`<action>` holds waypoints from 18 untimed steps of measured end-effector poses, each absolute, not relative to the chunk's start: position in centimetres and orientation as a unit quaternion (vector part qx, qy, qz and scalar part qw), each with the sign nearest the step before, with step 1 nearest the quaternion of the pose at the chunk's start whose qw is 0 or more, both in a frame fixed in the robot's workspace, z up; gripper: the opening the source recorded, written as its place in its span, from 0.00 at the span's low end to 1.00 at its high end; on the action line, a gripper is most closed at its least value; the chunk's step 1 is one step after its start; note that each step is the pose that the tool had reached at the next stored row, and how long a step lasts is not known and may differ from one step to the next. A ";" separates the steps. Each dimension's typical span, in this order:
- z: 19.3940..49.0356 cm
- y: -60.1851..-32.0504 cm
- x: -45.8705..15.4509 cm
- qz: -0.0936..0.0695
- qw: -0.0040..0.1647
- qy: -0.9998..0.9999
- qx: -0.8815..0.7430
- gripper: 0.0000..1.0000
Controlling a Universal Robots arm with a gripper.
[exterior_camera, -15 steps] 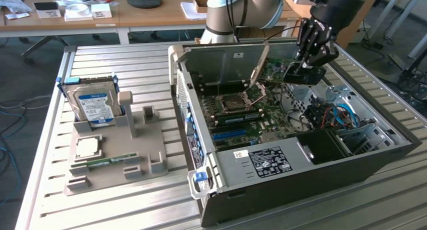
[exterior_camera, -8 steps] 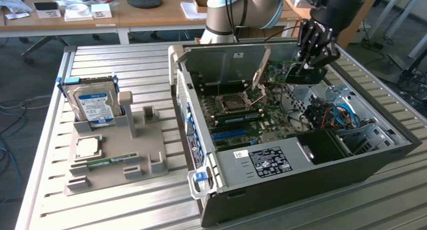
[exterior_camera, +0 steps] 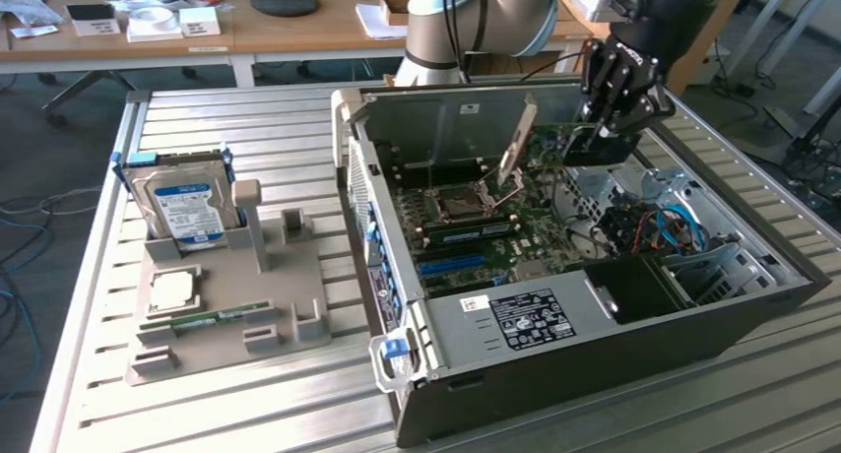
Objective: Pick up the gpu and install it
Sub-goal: 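Insert the gpu into the slot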
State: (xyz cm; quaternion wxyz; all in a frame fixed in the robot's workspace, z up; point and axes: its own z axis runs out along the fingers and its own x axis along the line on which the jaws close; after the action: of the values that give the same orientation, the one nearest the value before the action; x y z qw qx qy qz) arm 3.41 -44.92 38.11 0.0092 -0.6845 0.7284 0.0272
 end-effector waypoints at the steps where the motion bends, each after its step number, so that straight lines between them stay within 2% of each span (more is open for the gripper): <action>1: 38.1 -44.9 3.4 0.026 0.010 0.728 -0.685 0.27; 5: 38.0 -44.9 3.1 0.018 0.019 0.726 -0.687 0.27; 18: 37.7 -44.9 0.8 0.018 0.019 0.725 -0.689 0.27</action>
State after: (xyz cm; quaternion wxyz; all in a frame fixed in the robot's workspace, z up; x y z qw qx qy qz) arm 0.84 -44.91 37.72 0.0194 -0.6886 0.7247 0.0176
